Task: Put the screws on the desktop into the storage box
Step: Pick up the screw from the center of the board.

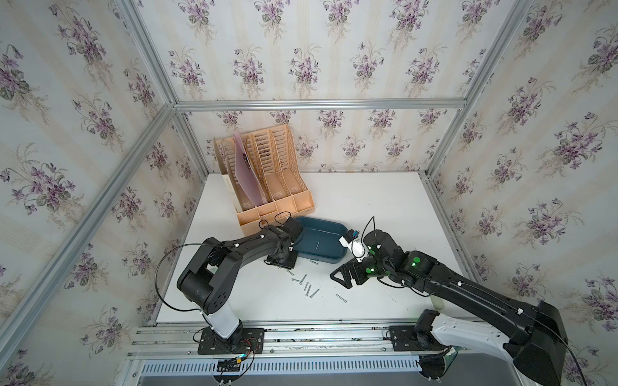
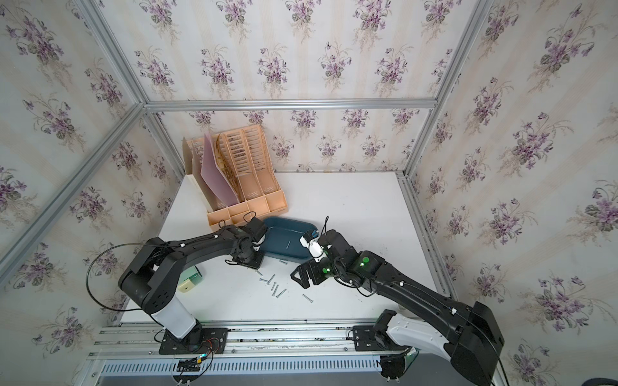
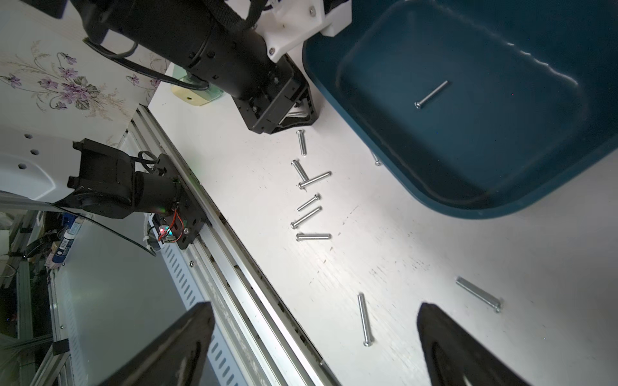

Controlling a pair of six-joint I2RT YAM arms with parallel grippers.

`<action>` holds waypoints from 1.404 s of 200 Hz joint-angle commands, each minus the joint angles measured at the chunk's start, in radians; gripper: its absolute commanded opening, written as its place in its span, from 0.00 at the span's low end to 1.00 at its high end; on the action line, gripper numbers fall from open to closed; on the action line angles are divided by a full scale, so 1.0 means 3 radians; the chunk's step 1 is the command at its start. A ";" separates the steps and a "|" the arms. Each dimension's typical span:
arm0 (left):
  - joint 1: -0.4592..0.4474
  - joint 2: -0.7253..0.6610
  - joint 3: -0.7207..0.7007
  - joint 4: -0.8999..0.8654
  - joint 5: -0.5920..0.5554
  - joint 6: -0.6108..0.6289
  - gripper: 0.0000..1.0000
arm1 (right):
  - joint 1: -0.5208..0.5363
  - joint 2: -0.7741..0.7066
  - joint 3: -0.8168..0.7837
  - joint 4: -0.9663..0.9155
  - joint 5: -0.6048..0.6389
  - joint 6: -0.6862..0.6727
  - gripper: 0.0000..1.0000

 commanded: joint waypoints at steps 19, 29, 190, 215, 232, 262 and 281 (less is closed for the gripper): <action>-0.0003 0.0070 -0.0071 -0.0100 0.0064 0.0003 0.35 | 0.0004 -0.0010 -0.0005 0.0076 0.0038 0.0023 1.00; -0.0002 0.0075 -0.0078 -0.0098 0.0074 0.0000 0.33 | 0.0003 -0.0014 -0.0005 0.0077 0.0034 0.0024 1.00; -0.0036 -0.0210 -0.0100 -0.0176 0.0315 -0.0018 0.02 | 0.0003 -0.0064 -0.0066 0.0089 0.0092 0.0030 1.00; -0.0076 -0.0332 -0.0067 -0.0303 0.0317 -0.0046 0.01 | 0.0003 -0.0080 -0.0073 0.0110 0.0111 0.0030 1.00; -0.0088 -0.0434 -0.0058 -0.0376 0.0291 -0.0062 0.01 | 0.0003 -0.0099 -0.0079 0.0122 0.0122 0.0030 1.00; -0.0108 -0.0642 0.0006 -0.0512 0.0275 -0.0096 0.01 | 0.0003 -0.0118 -0.0084 0.0133 0.0132 0.0030 1.00; -0.0114 -0.0814 0.0088 -0.0560 0.0307 -0.0115 0.02 | 0.0003 -0.0149 -0.0091 0.0153 0.0136 0.0040 1.00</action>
